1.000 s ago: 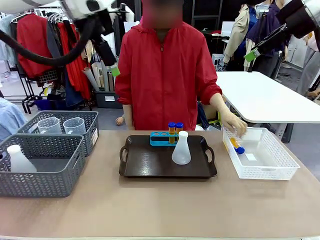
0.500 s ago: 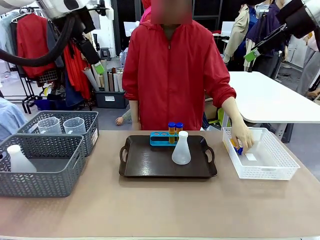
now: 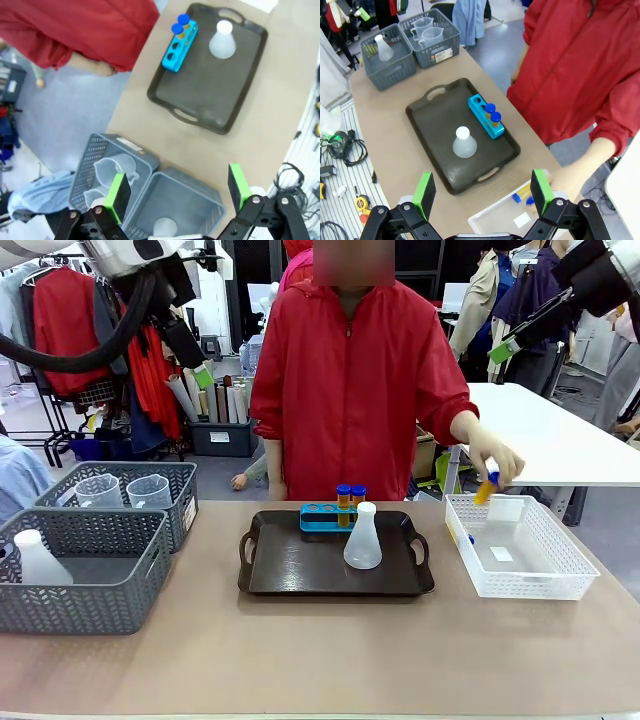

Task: Prepare the laboratory tools.
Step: Pick up one Large Measuring Cup and place it on the Handle tray.

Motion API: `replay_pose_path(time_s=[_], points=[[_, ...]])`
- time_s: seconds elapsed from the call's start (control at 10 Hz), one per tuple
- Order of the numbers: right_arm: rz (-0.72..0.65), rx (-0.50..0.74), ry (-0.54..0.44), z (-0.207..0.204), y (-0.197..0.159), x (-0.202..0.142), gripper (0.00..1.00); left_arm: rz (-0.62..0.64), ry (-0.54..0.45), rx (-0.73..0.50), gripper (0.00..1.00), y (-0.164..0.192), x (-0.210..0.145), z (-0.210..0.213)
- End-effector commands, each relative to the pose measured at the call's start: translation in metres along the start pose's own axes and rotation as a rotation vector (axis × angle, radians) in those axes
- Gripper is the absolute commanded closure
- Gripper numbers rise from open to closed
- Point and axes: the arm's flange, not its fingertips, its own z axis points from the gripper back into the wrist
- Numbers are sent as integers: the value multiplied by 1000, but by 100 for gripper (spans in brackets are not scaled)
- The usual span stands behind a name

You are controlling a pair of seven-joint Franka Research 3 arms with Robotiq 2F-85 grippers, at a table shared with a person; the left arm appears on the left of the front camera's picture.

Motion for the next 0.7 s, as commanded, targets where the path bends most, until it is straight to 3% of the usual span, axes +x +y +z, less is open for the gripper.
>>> replay_pose_path(time_s=[0.0, 0.5, 0.6], points=[[7, 11, -14, 0, 0, 1, 0, 180, 71, 96, 0, 31, -16, 2], [7, 11, -14, 0, 0, 1, 0, 477, 182, 209, 0, 129, -106, -10], [7, 11, -14, 0, 0, 1, 0, 578, 232, 164, 0, 154, -131, -21]])
